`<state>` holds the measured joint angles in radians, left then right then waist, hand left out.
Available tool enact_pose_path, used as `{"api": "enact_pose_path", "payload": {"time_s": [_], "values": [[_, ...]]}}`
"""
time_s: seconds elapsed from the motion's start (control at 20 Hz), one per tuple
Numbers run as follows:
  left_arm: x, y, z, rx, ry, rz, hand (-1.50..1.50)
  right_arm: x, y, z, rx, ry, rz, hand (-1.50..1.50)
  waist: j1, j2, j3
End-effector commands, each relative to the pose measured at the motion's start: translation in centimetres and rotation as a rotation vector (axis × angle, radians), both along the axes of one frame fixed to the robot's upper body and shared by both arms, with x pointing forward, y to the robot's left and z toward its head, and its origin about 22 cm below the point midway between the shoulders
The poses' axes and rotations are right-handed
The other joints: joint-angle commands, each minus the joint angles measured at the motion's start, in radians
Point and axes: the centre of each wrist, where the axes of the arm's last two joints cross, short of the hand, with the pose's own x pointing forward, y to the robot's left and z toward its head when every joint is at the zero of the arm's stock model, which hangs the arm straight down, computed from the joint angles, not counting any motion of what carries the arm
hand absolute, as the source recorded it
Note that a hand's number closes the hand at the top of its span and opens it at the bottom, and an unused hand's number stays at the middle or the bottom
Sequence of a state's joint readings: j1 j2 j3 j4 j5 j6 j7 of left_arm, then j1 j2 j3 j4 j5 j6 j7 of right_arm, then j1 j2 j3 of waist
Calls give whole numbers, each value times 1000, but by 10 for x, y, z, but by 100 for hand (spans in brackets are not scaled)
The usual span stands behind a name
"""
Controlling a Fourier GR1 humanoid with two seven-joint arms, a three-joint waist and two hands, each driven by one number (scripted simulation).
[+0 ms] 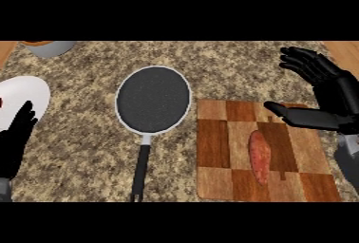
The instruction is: Pick the sweet potato from the cutting board and place it in the pan
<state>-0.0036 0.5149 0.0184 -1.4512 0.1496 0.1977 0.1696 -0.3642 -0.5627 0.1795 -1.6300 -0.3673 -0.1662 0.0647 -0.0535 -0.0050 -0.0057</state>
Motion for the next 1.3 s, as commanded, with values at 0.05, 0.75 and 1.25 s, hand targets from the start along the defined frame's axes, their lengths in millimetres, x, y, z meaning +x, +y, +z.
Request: {"api": "enact_pose_path", "payload": {"time_s": [0.05,0.75,1.25], "values": [[-6,11,-15,18,104,62,0,-22,-14,-59,345,27,-354,150,-15,7,10],[14,-2,-13,18,111,-5,0,-95,-62,24,-307,38,-155,-150,40,0,2],[20,-12,-25,36,103,-12,0,-88,-30,62,-884,350,-29,-150,80,11,2]]}}
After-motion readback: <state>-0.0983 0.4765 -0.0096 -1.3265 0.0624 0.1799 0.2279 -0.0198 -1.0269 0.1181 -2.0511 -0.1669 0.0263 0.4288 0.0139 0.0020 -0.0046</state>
